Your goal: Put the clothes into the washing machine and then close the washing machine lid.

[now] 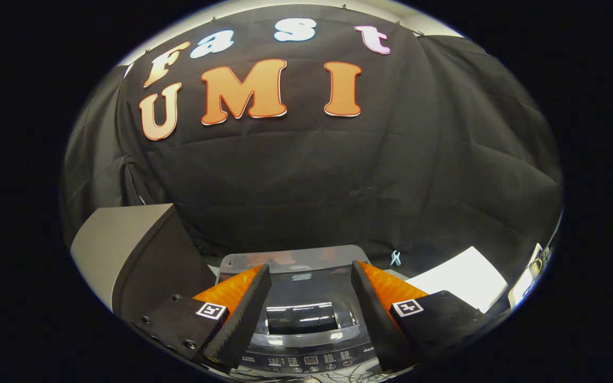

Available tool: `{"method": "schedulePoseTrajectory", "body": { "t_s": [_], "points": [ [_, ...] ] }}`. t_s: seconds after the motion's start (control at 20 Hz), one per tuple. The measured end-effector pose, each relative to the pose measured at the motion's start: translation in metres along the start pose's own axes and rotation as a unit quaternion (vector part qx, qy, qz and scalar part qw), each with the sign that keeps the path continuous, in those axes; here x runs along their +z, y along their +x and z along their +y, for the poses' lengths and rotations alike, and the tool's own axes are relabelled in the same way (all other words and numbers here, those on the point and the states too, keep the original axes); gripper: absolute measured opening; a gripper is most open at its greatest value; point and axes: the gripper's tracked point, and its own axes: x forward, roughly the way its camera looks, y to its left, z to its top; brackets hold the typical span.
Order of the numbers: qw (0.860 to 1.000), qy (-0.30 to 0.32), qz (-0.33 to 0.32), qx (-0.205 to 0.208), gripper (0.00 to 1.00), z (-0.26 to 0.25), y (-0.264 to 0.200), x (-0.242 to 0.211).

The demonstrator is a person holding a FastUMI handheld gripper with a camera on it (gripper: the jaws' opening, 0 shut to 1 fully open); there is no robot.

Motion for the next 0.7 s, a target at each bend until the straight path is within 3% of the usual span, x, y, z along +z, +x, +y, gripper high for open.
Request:
{"method": "schedulePoseTrajectory", "body": {
  "t_s": [0.3, 0.7],
  "points": [
    [0.999, 0.006, -0.035, -0.022, 0.98, -0.019, -0.034, 0.044],
    [0.992, 0.02, -0.122, -0.029, 0.98, -0.027, -0.109, 0.148]
  ]
}}
